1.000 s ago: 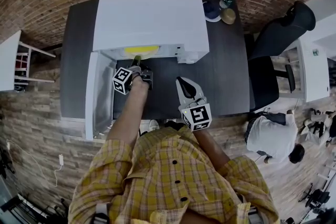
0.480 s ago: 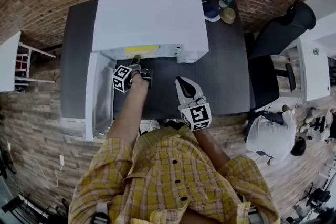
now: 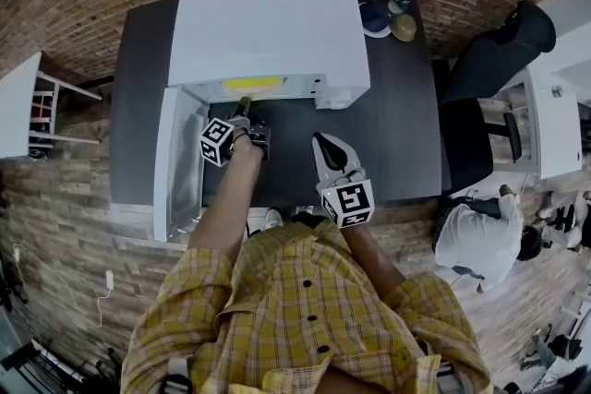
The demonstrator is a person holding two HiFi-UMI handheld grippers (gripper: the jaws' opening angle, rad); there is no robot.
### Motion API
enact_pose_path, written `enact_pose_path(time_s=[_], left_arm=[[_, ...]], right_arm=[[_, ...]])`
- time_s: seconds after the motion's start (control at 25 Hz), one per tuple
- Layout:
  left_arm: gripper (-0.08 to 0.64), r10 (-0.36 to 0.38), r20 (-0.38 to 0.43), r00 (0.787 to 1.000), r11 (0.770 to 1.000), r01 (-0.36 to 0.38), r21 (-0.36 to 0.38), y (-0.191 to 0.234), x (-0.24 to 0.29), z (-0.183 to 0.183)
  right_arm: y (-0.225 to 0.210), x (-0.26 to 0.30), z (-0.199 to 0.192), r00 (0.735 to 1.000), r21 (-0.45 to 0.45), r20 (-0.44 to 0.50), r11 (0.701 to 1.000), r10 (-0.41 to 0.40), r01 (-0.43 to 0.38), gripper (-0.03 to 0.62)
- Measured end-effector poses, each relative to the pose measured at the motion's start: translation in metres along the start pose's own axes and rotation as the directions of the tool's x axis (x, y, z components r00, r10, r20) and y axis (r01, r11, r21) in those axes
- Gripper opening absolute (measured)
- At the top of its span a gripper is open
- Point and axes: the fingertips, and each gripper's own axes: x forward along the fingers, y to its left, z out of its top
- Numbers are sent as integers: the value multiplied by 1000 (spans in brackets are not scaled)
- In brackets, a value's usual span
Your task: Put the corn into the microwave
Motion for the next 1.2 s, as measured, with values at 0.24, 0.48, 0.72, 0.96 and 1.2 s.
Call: enact_pose_path(time_s=[0.24, 0.48, 0.72, 0.96, 1.2], left_arm=[[97, -53, -15, 998, 999, 53, -2, -13, -19, -5], [64, -118, -23, 993, 993, 118, -14, -39, -41, -17], [44, -194, -61, 979, 981, 194, -4, -65, -69, -33], [0, -266, -128, 955, 963, 270, 14, -85, -99, -52], [0, -301, -158, 940, 951, 309, 26, -97, -127, -61]], right_arm=[[5, -5, 4, 1000, -4, 14, 1000, -10, 10, -5], [12, -12, 6, 999, -7, 27, 1000, -21, 22, -5], [21, -21, 11, 999, -10, 42, 1000, -28, 28, -5], [31, -29, 22, 997, -8, 61, 999, -45, 46, -3], [43, -32, 29, 995, 13, 90, 999, -35, 34, -2]])
